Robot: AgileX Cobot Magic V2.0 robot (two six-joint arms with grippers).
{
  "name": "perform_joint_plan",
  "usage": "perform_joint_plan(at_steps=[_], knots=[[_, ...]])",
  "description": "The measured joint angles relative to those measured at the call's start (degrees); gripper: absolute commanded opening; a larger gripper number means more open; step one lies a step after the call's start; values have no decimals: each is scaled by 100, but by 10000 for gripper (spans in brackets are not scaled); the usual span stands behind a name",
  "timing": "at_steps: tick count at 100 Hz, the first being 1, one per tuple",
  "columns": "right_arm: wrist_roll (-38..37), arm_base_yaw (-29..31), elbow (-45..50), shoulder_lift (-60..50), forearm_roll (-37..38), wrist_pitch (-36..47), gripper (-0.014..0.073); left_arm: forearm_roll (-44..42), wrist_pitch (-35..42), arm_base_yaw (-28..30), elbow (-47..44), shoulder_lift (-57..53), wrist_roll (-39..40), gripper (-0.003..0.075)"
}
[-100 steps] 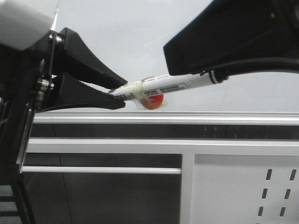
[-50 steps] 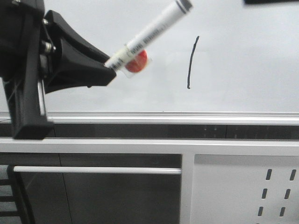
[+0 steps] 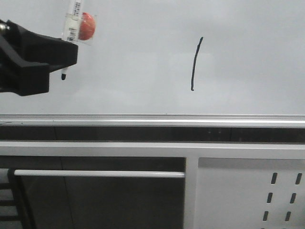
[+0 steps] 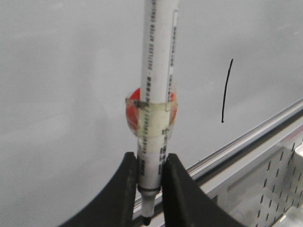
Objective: Write number 1 on whiteboard
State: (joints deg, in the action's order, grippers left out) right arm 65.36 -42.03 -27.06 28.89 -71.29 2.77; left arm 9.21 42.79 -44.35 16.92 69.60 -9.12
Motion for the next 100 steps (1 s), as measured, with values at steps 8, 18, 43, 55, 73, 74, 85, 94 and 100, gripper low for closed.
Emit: perform_joint_plan(at_steps=[8,18,43,55,73,74,85,94,100], knots=[[0,0,76,-14,0,0,432,540,432,-243,-184,0,0,-18],[0,0,111,-14,0,0,431,1105,801,-518,-283,0,0,-18],[0,0,111,-21,0,0,430,1532,1874,-1073,-307,642,0,-18],[0,0,111,-21,0,0,389,1807,2181,-1434,-307,1262,72,-18],[0,0,111,-21,0,-117,48,2095,2181,-1671,-297,1877,255,-18],[0,0,111,-21,0,-130,31,2095,2181,-1682,-297,1880,258,-18],[0,0,111,-21,9,-160,-76,2158,2194,-1705,-276,1918,282,-18],[0,0,111,-21,61,-160,-76,2303,2205,-1705,-276,1918,290,-18],[0,0,111,-21,97,-160,-76,2344,2205,-1705,-276,1918,290,-18]])
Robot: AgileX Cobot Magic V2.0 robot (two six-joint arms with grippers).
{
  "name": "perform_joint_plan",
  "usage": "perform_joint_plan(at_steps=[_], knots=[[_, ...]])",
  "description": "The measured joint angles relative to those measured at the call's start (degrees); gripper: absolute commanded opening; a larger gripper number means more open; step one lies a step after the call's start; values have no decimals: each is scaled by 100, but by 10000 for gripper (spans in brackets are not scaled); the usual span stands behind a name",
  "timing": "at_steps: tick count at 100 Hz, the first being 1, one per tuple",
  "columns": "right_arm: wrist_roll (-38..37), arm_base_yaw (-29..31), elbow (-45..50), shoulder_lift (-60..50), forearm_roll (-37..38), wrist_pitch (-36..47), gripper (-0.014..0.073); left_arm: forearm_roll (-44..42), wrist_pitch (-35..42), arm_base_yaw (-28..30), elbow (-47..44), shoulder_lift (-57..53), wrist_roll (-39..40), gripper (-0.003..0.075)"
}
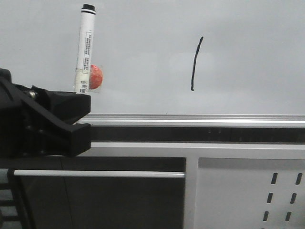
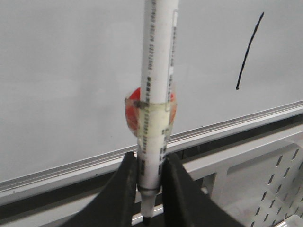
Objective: Write number 1 on whiteboard
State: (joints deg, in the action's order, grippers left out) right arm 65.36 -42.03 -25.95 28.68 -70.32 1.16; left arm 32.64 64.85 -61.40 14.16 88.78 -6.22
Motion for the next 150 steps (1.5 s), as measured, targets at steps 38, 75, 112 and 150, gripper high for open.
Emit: perform_joint_plan(at_steps=[38,75,112,150], knots=[[0,0,0,0,59,-13,-76,136,10,336,399,14,5,-18],[0,0,0,0,59,-13,-76,164,34,576,483,107,434,-18],[0,0,0,0,59,-13,-76,105,34,576,699,661,904,-18],[0,0,0,0,59,-13,-76,-104,66,822,861,881,945,-18]])
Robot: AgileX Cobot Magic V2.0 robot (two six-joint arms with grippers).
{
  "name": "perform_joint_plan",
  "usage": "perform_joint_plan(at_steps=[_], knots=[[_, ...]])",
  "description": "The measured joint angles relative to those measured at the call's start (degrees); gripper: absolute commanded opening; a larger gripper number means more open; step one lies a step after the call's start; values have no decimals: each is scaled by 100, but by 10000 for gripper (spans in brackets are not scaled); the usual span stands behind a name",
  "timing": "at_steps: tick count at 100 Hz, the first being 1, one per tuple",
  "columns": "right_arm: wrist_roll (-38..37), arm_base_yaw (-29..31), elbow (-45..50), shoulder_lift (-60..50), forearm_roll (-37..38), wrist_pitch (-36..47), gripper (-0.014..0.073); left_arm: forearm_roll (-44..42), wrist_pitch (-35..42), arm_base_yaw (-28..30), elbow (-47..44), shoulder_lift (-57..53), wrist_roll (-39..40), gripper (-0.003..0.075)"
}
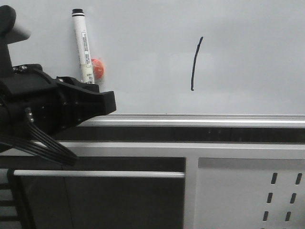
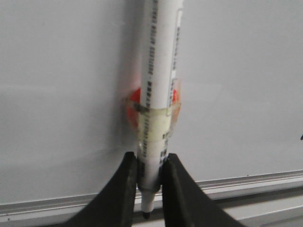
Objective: Write number 1 on whiteboard
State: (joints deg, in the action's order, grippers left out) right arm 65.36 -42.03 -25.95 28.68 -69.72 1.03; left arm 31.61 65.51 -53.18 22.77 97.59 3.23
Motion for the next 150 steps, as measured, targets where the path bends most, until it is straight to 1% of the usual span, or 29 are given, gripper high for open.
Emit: perform_joint_plan(at_steps=[34,53,97,103,109,124,126,133,140,150], knots=[[0,0,0,0,0,0,-76,84,-10,12,8,0,0,-18],[0,0,0,0,0,0,-76,-27,-33,101,8,0,0,-18],[0,0,0,0,0,0,-76,-110,-54,114,12,4,11,-13],[0,0,0,0,0,0,-76,-133,-63,125,12,4,11,6],[0,0,0,0,0,0,-76,-154,-63,133,12,4,11,45],[0,0,0,0,0,0,-76,-169,-63,133,22,4,11,200],[0,0,0,0,0,0,-76,-156,-63,133,22,4,11,206],[0,0,0,0,0,0,-76,-147,-39,133,22,4,11,270],[0,0,0,0,0,0,-76,-147,-35,133,22,4,11,297],[0,0,0,0,0,0,-76,-147,-35,133,22,4,11,299]])
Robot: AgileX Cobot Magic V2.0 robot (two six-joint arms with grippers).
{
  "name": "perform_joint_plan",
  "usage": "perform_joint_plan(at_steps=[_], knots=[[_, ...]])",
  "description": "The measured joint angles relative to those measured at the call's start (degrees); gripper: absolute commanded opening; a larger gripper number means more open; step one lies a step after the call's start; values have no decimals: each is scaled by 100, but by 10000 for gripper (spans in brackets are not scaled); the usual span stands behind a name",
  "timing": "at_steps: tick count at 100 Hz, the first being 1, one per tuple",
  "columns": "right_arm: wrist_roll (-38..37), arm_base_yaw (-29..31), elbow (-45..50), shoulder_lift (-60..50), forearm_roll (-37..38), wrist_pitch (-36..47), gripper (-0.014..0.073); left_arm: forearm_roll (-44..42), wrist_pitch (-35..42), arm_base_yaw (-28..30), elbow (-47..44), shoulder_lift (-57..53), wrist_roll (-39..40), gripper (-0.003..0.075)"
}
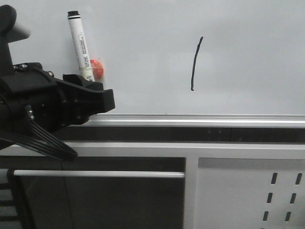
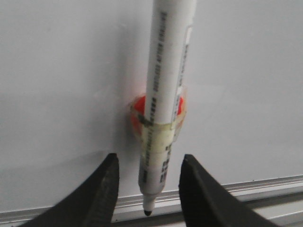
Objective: Write number 1 on whiteboard
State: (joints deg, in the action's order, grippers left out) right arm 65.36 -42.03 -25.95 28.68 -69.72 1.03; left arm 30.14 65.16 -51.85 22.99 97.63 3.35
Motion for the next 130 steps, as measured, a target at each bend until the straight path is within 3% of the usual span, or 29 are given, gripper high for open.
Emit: perform_joint_plan(at_steps=[86,95,103,130], knots=[[0,0,0,0,0,0,-76,0,9,-155,-408,-347,-6,323],[0,0,0,0,0,0,-76,-11,9,-263,-537,-579,-6,239],[0,0,0,0,0,0,-76,-96,9,-378,-664,-819,-216,-17],[0,0,0,0,133,0,-76,23,9,-935,-1089,-2117,-1619,-18]])
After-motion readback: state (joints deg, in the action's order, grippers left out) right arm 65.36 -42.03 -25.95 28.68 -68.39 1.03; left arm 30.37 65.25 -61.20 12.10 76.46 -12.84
